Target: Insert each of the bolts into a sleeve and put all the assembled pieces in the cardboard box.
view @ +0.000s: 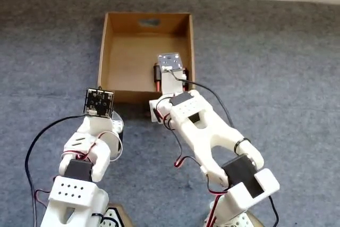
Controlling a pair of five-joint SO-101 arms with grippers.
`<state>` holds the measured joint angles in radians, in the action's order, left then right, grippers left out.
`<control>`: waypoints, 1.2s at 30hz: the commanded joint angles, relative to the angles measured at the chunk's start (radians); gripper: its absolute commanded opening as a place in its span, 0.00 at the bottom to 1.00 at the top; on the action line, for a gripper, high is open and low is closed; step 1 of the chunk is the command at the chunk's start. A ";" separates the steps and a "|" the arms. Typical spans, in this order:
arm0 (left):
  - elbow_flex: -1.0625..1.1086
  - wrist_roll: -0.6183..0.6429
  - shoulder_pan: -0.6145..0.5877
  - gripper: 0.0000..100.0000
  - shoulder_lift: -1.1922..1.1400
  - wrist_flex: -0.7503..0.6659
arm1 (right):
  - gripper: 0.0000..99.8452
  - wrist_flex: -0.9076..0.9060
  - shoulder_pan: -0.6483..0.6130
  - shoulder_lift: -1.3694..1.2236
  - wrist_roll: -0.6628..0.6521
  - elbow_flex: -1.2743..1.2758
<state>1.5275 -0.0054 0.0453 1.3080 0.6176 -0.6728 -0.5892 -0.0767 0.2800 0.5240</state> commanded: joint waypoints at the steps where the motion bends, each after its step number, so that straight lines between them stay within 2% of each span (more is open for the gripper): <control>1: -0.007 -0.034 -0.013 0.01 0.013 -0.018 | 0.03 0.008 -0.004 0.007 0.009 -0.027; 10: -0.007 -0.034 -0.013 0.01 0.013 -0.018 | 0.03 -0.070 -0.010 0.041 0.009 -0.024; 19: -0.008 -0.034 -0.013 0.01 0.013 -0.018 | 0.03 -0.162 -0.067 0.317 0.006 0.108; 26: -0.008 -0.034 -0.013 0.01 0.013 -0.018 | 0.04 -0.159 -0.073 0.401 -0.215 0.142; 31: -0.007 -0.034 -0.013 0.01 0.013 -0.018 | 0.17 -0.159 -0.073 0.292 -0.382 0.090; 36: -0.007 -0.034 -0.013 0.01 0.013 -0.018 | 0.18 -0.159 -0.073 0.147 -0.463 -0.016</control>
<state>1.5275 -0.0315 0.0453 1.3080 0.6176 -0.8263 -0.6567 0.1181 -0.1481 0.5976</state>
